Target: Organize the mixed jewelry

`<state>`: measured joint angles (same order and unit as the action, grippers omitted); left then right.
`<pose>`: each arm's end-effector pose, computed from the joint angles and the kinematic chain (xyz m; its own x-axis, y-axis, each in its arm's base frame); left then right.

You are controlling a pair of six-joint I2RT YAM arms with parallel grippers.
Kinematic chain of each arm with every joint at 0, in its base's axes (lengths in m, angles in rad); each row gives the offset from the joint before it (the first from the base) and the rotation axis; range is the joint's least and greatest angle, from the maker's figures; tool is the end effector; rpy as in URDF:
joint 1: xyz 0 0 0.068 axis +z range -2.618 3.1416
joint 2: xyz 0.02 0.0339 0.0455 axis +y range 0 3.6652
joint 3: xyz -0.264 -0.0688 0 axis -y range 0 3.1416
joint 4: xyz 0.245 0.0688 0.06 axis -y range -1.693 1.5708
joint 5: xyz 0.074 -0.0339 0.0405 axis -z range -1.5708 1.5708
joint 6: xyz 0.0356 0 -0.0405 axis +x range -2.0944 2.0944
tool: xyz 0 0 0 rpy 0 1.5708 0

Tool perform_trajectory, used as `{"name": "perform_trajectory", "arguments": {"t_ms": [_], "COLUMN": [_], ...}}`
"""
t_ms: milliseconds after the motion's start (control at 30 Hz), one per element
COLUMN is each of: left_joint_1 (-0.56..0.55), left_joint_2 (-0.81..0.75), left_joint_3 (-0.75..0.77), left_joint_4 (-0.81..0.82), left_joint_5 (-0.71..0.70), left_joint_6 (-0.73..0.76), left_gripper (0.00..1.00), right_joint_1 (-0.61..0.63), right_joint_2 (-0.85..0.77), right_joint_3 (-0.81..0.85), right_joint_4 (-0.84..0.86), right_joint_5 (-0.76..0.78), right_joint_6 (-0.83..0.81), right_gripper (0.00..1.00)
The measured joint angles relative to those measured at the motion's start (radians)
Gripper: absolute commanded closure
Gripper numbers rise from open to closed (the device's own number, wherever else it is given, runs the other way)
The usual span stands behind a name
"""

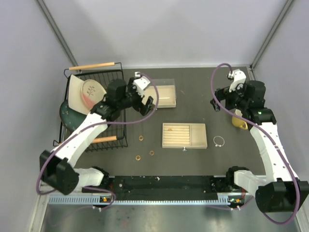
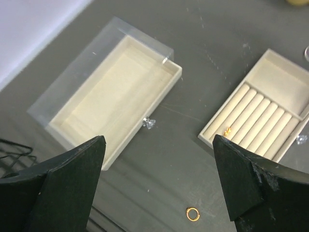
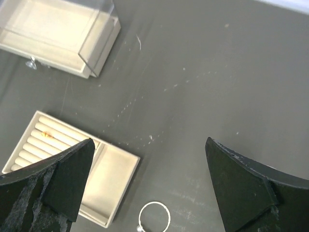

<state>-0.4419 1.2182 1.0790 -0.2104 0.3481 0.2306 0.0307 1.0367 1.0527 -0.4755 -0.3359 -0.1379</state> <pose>0.2486 -0.1310 0.3499 -0.1433 0.3055 -0.9413 0.7442 0.6603 0.1010 0.2256 0.0187 0.3569 -0.3945 -0.1420 -0.9079 -0.3821 0.9239 0.0216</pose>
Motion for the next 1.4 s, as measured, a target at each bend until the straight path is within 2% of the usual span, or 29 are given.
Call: {"name": "perform_trajectory", "arguments": {"t_ms": [333,533,900,1400], "left_joint_1": [-0.044,-0.066,-0.118,-0.185], "left_joint_2": [0.416,0.572,0.664,0.678], "left_joint_3": [0.235,0.347,0.405,0.267], "left_joint_4": [-0.199,-0.244,-0.261,-0.076], "left_joint_5": [0.095,0.139,0.152,-0.014], "left_joint_6": [0.086,0.064,0.030,0.043], "left_gripper": [0.03,0.03,0.04,0.04], "right_joint_1": [0.000,0.000,0.000,0.000], "right_joint_2": [0.045,0.045,0.045,0.061], "right_joint_3": [-0.078,-0.079,-0.093,-0.097], "right_joint_4": [0.019,0.027,0.034,0.040], "right_joint_5": [0.001,0.002,0.009,0.021], "right_joint_6": [-0.001,-0.011,-0.026,-0.035], "right_gripper": [0.01,0.01,0.01,0.01]}}
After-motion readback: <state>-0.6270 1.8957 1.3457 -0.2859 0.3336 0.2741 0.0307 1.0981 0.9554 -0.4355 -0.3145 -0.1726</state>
